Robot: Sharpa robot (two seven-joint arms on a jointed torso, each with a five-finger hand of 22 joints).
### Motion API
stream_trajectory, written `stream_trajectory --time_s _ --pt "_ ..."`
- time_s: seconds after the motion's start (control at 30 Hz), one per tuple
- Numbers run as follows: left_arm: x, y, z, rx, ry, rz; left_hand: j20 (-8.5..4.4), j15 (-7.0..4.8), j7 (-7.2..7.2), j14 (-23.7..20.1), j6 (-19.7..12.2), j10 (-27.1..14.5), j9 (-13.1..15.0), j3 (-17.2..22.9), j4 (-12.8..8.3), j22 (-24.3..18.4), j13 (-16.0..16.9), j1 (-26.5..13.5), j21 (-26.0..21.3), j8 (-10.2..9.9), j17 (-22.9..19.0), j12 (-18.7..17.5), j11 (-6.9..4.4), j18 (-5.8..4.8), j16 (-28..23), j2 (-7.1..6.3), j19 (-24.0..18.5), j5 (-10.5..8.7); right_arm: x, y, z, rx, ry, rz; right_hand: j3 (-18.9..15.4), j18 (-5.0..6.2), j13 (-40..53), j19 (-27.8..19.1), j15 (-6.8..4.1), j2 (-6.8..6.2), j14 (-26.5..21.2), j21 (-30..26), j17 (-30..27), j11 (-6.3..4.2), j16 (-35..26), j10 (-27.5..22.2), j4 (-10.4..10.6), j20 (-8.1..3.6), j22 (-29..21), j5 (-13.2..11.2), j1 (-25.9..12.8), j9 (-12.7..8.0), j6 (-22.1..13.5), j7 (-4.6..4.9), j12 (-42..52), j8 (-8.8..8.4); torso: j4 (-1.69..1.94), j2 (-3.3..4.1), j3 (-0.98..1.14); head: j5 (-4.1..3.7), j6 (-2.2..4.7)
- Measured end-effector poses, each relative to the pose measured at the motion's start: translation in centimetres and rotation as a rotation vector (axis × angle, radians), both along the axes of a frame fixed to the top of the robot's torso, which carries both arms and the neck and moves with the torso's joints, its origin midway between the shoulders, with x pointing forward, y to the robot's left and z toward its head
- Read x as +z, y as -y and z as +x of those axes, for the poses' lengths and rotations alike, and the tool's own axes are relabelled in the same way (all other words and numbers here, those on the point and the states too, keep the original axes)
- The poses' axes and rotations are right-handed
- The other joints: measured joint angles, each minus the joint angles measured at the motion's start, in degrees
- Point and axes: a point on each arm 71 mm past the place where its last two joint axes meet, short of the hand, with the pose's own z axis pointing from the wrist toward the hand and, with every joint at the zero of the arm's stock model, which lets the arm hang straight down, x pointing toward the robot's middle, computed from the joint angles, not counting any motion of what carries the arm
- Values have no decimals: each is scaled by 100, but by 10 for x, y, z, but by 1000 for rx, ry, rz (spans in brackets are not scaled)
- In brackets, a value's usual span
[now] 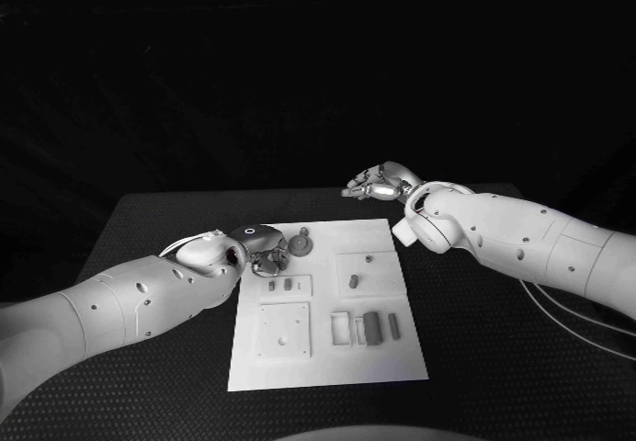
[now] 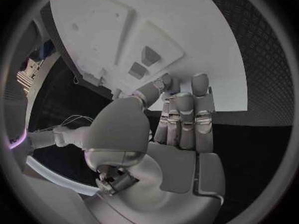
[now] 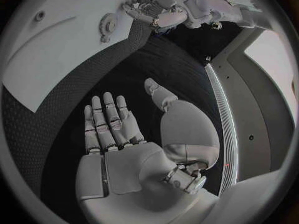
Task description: Assemble the parts on the task board
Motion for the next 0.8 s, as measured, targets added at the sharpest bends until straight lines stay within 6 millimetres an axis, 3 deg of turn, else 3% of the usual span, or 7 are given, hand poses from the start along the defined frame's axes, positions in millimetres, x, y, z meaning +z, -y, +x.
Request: stream_trajectory --time_s 0.23,0.4,0.7,0.8 --pt "0 -1 0 2 -1 -2 -2 0 10 0 -10 -3 1 0 0 0 0 -1 0 -17 5 0 2 0 0 1 -2 0 0 0 0 0 -1 0 0 0 0 0 0 0 0 -22 0 0 0 0 0 0 3 0 0 0 -15 15 0 0 1 -1 2 1 -3" --pt "-3 -3 0 9 -9 -3 7 64 160 -64 -162 -159 -31 40 10 -1 -34 -43 -28 -122 -19 -28 36 -11 -21 -5 -76 1 0 0 0 0 -1 0 -3 0 1 0 0 0 0 -23 0 0 0 0 2 0 5 0 0 0 -15 15 0 0 1 -3 3 -4 -3" --pt "-5 -6 1 26 -20 -8 65 154 318 -113 -564 -375 -102 -21 13 -1 -58 -115 -54 -310 -29 1 -34 -12 -22 -212 -129 1 0 1 0 0 -2 -1 -16 0 1 0 -1 0 0 -23 -1 0 0 0 16 0 4 0 0 -5 -15 15 0 0 1 -3 6 -10 -13" --pt "-4 -6 1 30 -20 -11 112 189 379 -138 -665 -473 -115 -57 8 -2 -78 -132 -54 -351 -31 7 8 -7 -22 -228 -114 1 0 1 0 1 -3 -1 -16 0 1 0 -1 0 0 -22 -1 0 0 0 16 0 9 0 0 -5 -14 14 0 0 1 -3 6 -11 -13"
